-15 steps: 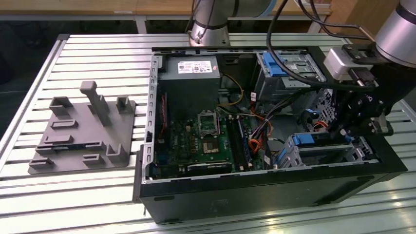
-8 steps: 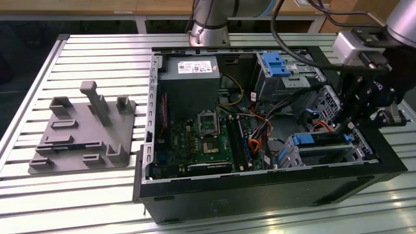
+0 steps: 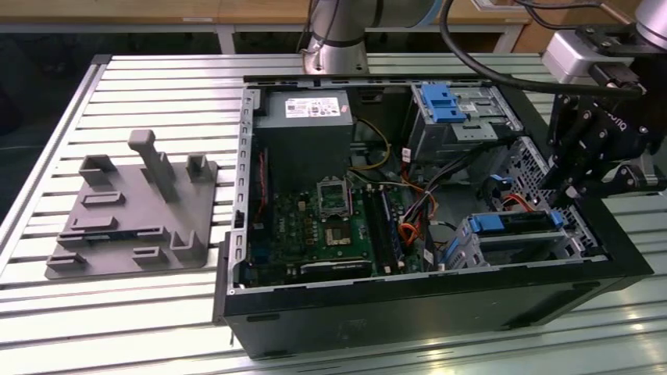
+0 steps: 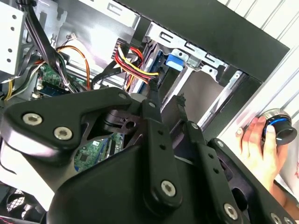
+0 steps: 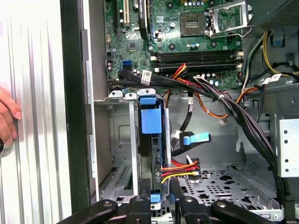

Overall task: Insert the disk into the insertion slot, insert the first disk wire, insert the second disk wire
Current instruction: 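Insert the second disk wire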

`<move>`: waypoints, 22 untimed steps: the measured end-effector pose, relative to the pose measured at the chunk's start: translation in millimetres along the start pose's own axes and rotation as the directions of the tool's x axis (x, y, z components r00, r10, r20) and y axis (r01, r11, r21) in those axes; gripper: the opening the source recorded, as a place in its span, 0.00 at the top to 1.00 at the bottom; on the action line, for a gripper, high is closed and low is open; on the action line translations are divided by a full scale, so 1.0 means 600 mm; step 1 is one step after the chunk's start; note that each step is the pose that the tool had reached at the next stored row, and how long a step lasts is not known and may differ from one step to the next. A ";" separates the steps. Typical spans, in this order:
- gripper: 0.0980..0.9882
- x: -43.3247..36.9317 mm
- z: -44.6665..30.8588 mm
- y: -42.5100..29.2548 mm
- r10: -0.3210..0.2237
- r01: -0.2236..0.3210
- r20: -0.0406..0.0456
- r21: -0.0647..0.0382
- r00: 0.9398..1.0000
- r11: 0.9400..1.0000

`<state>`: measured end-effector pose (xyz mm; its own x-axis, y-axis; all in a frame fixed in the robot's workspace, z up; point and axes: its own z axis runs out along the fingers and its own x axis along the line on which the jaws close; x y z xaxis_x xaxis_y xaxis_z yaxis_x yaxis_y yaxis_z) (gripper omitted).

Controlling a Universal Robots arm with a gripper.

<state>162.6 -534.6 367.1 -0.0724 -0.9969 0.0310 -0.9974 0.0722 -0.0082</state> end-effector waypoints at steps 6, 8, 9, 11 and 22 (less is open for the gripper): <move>0.77 0.000 0.000 0.000 0.000 0.000 0.001 0.000 1.000 1.000; 0.77 0.000 0.000 0.000 0.000 0.000 0.001 0.000 1.000 1.000; 0.77 0.000 0.000 0.000 0.000 0.000 0.001 0.000 1.000 1.000; 0.77 0.000 0.000 0.000 0.000 0.000 0.001 0.000 1.000 1.000; 0.77 -0.063 -0.002 0.005 0.000 0.001 -0.068 0.003 0.998 1.000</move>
<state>162.7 -496.7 367.1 -0.0723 -0.9925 0.0987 -0.9974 0.0715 -0.0115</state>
